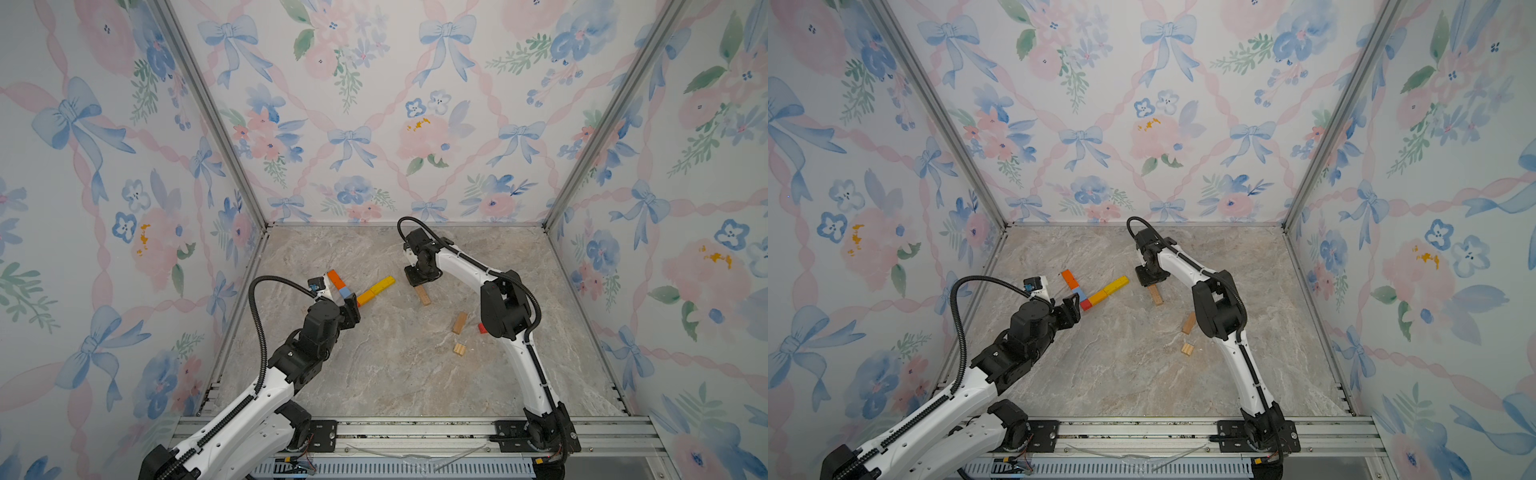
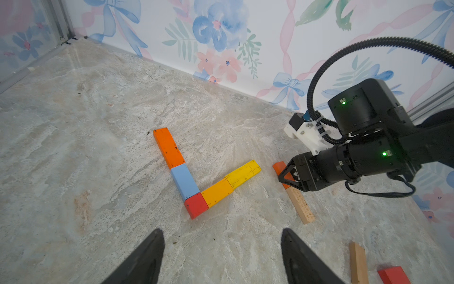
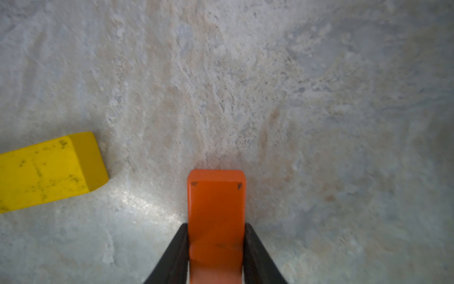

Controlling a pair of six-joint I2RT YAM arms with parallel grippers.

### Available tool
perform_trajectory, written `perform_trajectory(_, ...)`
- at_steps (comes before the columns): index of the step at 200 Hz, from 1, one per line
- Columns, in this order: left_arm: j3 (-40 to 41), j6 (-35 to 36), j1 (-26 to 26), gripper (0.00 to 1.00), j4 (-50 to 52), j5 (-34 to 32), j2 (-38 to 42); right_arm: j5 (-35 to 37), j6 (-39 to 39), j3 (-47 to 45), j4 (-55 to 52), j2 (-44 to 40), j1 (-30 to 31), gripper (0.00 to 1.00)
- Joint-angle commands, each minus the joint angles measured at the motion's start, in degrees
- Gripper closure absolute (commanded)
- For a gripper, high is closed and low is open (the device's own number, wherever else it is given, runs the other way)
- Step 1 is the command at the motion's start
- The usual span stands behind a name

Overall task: Assemble the letter v with building blocks
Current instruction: Adjust the building block at the center of the board, then pick up the building block from the center of the board.

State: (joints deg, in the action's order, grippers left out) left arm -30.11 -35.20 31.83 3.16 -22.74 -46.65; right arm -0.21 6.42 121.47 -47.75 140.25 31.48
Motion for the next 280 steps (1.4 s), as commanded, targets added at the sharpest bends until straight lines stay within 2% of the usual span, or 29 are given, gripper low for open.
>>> perform_trajectory(1,0.93,-0.69,-0.32,0.23,0.64,-0.77,1.06,-0.59,0.93,-1.76,-2.32,-0.74,-0.02,0.62)
perform_trajectory(15,1.07,-0.82,-0.31,0.23,0.69,-0.76,1.29,-0.63,0.89,-1.93,-2.35,-0.8,-0.02,0.61)
perform_trajectory(48,1.09,-0.83,-0.4,0.23,0.7,-0.82,1.5,-0.9,1.04,-1.7,-2.32,-0.92,-0.11,0.5)
perform_trajectory(91,0.58,-0.66,-0.39,0.23,0.18,-0.12,1.06,-0.58,0.91,-0.73,-2.01,-2.6,-0.28,0.4)
perform_trajectory(153,-1.33,0.13,-0.38,0.24,-2.32,7.18,-2.54,-0.24,0.01,-2.41,-0.85,-11.94,-1.75,0.27)
perform_trajectory(177,-3.38,1.12,-0.29,0.25,-2.26,12.18,-6.02,0.2,0.17,-7.72,1.47,-18.31,-2.54,0.25)
perform_trajectory(217,-7.92,3.05,1.39,0.26,-0.51,19.74,-13.76,0.25,2.42,-22.65,7.8,-31.67,-5.11,0.25)
perform_trajectory(244,-11.55,5.37,5.99,0.26,1.27,20.41,-19.97,-0.41,5.07,-33.78,11.94,-40.49,-7.55,0.25)
perform_trajectory(280,-20.4,8.88,12.56,0.26,3.89,21.47,-30.5,-1.87,8.28,-45.62,15.77,-50.15,-10.03,0.26)
